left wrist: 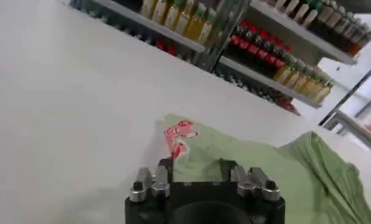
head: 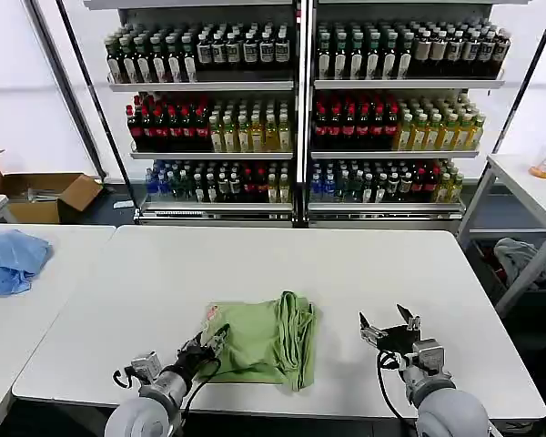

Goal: Fold and organize the clothes.

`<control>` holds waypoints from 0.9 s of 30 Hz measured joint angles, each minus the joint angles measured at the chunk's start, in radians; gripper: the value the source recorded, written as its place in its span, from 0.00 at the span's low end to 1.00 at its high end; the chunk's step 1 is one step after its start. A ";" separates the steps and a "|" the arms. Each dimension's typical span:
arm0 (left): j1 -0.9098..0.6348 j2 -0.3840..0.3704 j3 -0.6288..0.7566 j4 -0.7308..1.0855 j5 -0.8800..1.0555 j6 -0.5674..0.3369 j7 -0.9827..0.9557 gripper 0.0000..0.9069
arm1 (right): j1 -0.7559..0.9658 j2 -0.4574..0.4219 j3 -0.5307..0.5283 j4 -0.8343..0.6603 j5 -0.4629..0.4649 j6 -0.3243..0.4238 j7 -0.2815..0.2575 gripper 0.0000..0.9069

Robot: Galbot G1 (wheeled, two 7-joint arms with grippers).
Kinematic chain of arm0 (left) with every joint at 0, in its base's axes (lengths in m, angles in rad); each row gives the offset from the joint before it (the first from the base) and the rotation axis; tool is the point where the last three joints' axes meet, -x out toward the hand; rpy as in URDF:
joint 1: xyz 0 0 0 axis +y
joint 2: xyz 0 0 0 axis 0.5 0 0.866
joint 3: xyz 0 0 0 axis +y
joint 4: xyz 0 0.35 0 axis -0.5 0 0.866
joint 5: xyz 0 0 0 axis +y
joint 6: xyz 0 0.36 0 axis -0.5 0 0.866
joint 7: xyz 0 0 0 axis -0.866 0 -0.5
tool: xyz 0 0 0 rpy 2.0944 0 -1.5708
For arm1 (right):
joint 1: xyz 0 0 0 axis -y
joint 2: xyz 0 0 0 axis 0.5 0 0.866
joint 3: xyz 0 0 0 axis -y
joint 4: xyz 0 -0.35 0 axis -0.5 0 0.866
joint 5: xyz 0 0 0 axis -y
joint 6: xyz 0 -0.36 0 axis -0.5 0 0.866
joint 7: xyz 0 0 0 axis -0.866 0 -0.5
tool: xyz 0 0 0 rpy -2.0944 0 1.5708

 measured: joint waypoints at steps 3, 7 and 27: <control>0.005 -0.008 -0.010 0.000 -0.055 -0.002 0.000 0.02 | -0.004 0.004 0.003 0.003 -0.002 0.000 0.002 1.00; 0.008 -0.019 -0.026 0.002 -0.128 -0.012 -0.002 0.02 | -0.008 0.009 0.005 0.005 -0.003 0.000 0.004 1.00; -0.052 0.037 -0.209 -0.098 -0.361 -0.015 -0.050 0.03 | 0.020 0.009 -0.006 0.005 0.014 0.004 0.001 1.00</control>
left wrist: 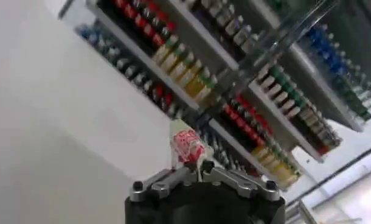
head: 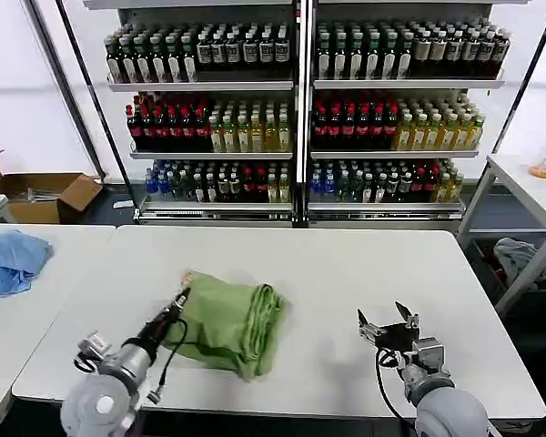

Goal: Fold and organize the clothes.

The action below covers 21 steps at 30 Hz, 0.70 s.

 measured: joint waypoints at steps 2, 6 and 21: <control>-0.005 0.033 -0.037 -0.023 0.000 0.012 -0.004 0.03 | 0.009 0.001 -0.003 0.000 0.003 0.001 -0.001 1.00; -0.015 0.122 -0.128 -0.060 0.005 0.043 -0.006 0.03 | 0.022 -0.001 -0.009 0.000 0.007 0.002 -0.003 1.00; -0.018 0.239 0.059 -0.083 0.452 0.088 0.061 0.02 | 0.014 -0.002 0.003 0.019 -0.002 0.007 -0.005 1.00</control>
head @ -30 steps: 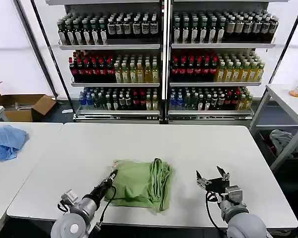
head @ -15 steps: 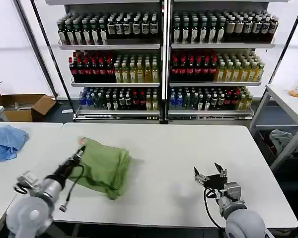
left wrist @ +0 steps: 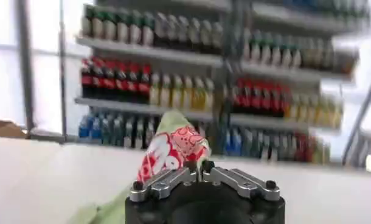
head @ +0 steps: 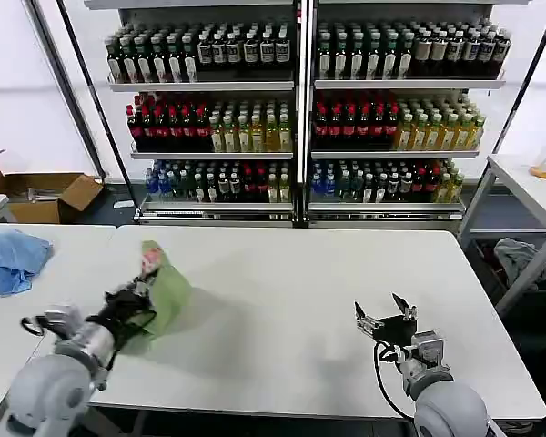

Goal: Fold and organize the clothes.

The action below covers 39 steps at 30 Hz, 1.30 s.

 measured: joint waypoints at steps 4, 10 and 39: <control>-0.035 -0.041 0.139 0.041 0.175 0.008 0.013 0.03 | -0.009 0.000 0.007 0.008 -0.003 0.000 0.001 1.00; -0.112 -0.110 0.310 0.085 0.297 0.015 0.017 0.03 | -0.023 0.000 0.021 0.017 -0.006 0.001 0.001 1.00; -0.344 -0.344 0.688 0.347 0.319 -0.290 -0.122 1.00 | 0.030 0.016 0.001 -0.008 0.059 0.031 -0.018 1.00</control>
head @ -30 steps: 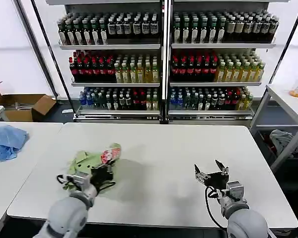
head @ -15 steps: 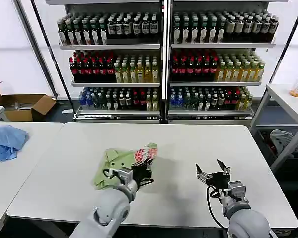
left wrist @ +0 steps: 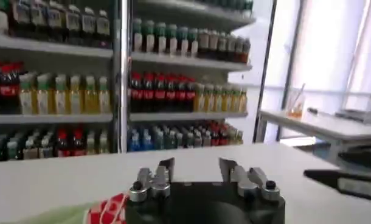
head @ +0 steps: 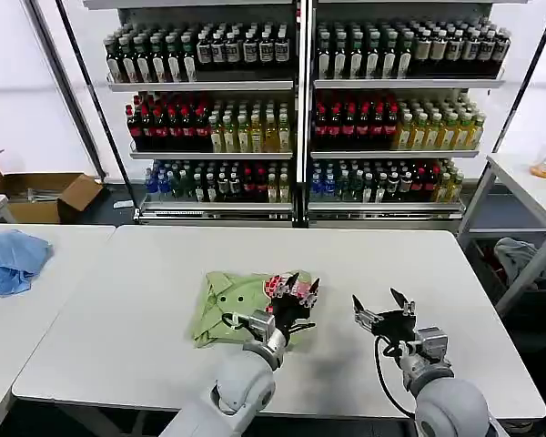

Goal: Fold and organize the clothes.

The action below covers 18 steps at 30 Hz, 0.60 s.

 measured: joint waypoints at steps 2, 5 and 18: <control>0.015 0.005 -0.007 -0.022 0.004 -0.023 -0.001 1.00 | 0.016 0.008 -0.011 -0.010 0.018 0.004 0.000 1.00; 0.043 0.018 -0.044 -0.056 0.009 -0.056 0.001 1.00 | 0.051 0.025 -0.033 -0.035 0.052 0.011 0.003 1.00; 0.255 0.077 -0.326 -0.216 -0.001 -0.151 0.037 1.00 | 0.299 0.185 -0.195 -0.257 0.265 0.024 0.030 1.00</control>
